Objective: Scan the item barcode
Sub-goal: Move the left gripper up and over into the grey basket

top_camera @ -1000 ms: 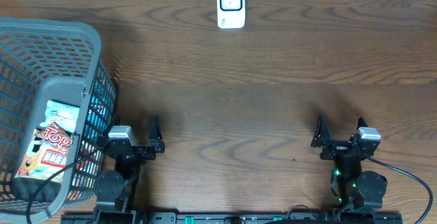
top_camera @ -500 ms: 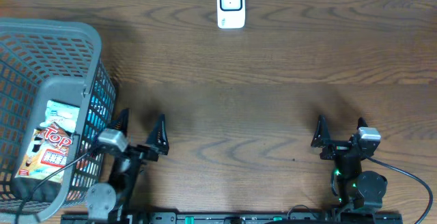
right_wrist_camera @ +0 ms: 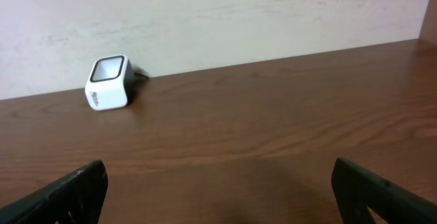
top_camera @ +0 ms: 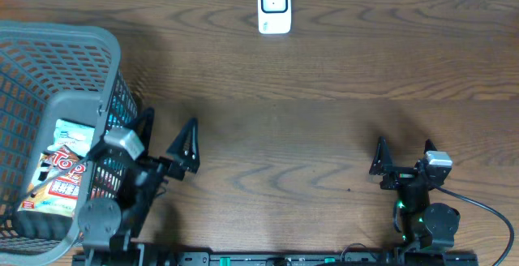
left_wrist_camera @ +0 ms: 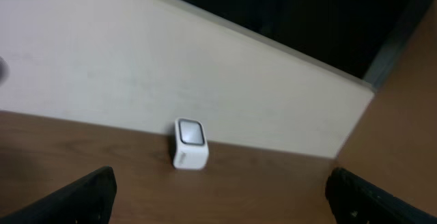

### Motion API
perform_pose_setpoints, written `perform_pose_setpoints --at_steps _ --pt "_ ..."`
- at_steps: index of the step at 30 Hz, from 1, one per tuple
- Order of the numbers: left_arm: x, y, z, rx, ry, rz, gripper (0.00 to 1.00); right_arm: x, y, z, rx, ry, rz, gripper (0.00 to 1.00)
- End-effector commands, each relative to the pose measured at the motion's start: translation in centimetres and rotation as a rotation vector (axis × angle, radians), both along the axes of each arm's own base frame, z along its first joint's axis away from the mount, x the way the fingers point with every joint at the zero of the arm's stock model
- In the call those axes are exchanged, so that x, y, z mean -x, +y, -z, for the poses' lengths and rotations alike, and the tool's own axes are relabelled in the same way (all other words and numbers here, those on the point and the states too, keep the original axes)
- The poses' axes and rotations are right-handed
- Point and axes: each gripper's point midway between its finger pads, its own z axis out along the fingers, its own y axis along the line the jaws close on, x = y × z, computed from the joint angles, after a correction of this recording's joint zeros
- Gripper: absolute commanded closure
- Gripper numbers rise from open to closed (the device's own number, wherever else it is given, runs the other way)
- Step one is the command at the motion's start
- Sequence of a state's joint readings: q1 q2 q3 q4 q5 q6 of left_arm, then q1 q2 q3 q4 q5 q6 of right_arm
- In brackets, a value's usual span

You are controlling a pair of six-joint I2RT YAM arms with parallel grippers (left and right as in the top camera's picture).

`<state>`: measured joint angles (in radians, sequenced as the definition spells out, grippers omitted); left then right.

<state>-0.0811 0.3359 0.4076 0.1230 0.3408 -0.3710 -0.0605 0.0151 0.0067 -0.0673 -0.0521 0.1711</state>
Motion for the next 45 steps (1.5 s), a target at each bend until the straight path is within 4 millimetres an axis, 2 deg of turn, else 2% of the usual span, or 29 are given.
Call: perform_pose_setpoints --at_steps 1,7,12,15,17,22,25,26,29,32,34,35,40,45 --pt "-0.7 -1.7 -1.8 -0.004 0.023 0.103 0.02 0.0 0.1 0.1 0.012 0.002 -0.005 0.01" --pt "-2.2 -2.1 -3.5 -0.007 0.047 0.123 0.02 0.0 0.1 0.1 0.012 0.002 -0.005 0.01" --pt "-2.4 -2.6 -6.6 -0.091 -0.019 0.144 0.02 0.0 0.1 0.1 0.012 0.002 -0.005 0.01" --pt "-2.6 -2.6 -8.3 -0.174 0.003 0.139 0.02 0.0 0.1 0.1 0.012 0.002 -0.005 0.01" --pt "-3.1 -1.6 -9.1 -0.221 0.066 0.078 0.02 0.0 0.1 0.1 0.012 0.002 -0.005 0.01" --pt "-4.3 4.1 -11.6 -0.309 0.288 -0.239 0.02 0.0 0.1 0.1 0.012 0.002 -0.005 0.01" --pt "-4.1 4.8 -13.2 -0.441 0.325 -0.26 0.02 0.0 0.1 0.1 0.012 0.002 -0.005 0.01" --pt "-4.0 4.8 -13.2 -0.45 0.346 -0.255 0.02 0.0 0.1 0.1 0.012 0.002 -0.005 0.01" --pt "-3.3 5.0 -11.0 -0.484 0.445 -0.235 0.02 0.0 0.1 0.1 0.012 0.002 -0.005 0.01" --pt "-3.7 5.1 -9.6 -0.512 0.495 -0.229 0.02 0.0 0.1 0.1 0.012 0.002 -0.005 0.01" --pt "-4.2 6.1 -9.3 -0.5 0.52 -0.288 0.02 0.0 0.1 0.1 0.012 0.002 -0.005 0.01" --pt "-4.4 6.9 -9.2 -0.47 0.538 -0.337 0.02 0.0 0.1 0.1 0.012 0.002 -0.005 0.01" --pt "-4.5 13.6 -7.9 -0.214 0.665 -0.658 0.02 0.0 0.1 0.1 0.012 0.002 -0.005 0.01" --pt "-2.4 19.8 -4.4 0.034 0.837 -0.869 0.02 0.0 0.1 0.1 0.012 0.002 -0.005 0.01"
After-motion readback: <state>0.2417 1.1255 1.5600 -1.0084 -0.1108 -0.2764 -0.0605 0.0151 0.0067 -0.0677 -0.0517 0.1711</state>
